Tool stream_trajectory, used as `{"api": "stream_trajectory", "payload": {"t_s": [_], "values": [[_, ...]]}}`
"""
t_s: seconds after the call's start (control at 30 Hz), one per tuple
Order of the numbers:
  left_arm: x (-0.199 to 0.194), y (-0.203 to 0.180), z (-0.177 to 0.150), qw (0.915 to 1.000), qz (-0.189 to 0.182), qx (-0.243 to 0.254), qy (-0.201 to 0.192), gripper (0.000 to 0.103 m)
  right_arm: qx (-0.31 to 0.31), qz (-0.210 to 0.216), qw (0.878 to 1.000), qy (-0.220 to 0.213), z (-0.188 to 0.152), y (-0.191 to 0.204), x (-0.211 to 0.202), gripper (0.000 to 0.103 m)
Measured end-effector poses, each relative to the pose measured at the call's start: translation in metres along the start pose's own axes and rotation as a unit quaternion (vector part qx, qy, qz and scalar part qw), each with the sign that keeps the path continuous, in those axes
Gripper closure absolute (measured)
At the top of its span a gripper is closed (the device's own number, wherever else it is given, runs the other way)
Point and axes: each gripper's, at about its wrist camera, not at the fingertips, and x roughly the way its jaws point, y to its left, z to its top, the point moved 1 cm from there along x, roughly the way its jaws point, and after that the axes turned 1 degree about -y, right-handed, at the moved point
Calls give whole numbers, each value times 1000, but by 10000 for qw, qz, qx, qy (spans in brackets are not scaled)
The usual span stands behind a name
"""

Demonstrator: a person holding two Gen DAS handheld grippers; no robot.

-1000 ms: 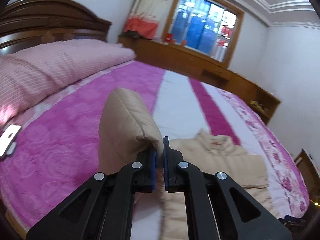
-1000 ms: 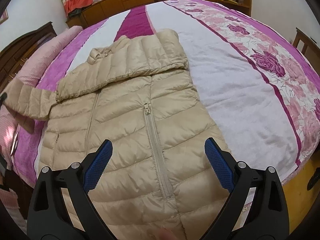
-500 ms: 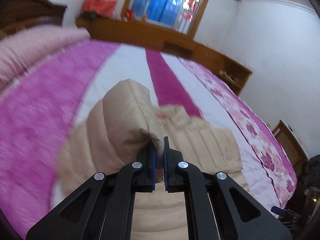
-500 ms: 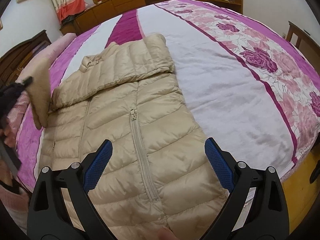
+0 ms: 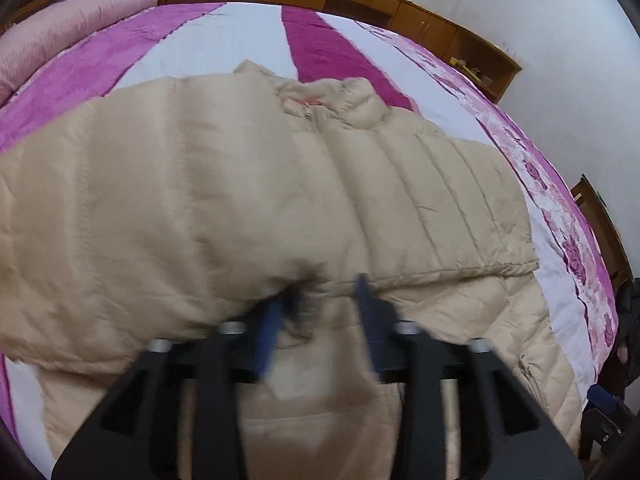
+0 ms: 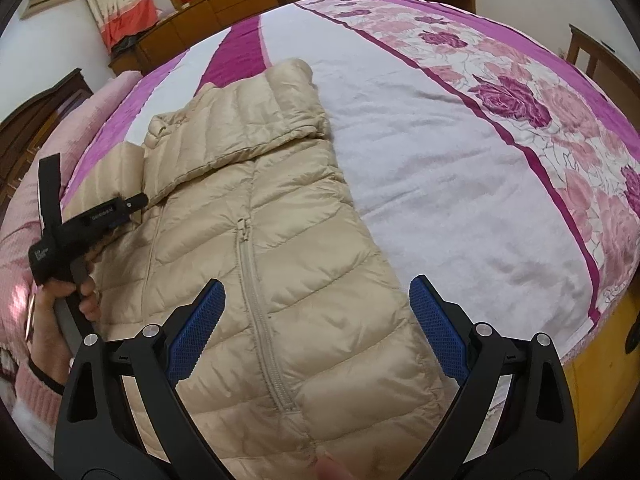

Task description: Fold large clothes

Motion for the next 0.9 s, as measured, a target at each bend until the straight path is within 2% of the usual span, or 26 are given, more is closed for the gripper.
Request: {"api": "stream_trajectory", "payload": {"t_s": [0.03,0.13,0.27,0.43,0.6,0.9], "values": [[-1,-3,-1,10000,30,64,3,45,19,-7,10000,-17,1,-2,-1,10],[-6,-17,-5,9995,115,263,101,37,91,8,9999,-109,4,-8,-7,10],[-22,-24,-12,9995,148,162,219,36,160,33,9997,-200,6,-14,-13,10],[-43,-30,-23,9990,24,100,428,28,230,84,9995,-204,7,-15,-13,10],[-61,-27,-32,9985,51,80,543,28,96,200,9996,-194,8,-2,-13,10],[-103,4,-37,9991,252,-63,334,28,-421,512,9976,-186,16,48,-10,10]]}}
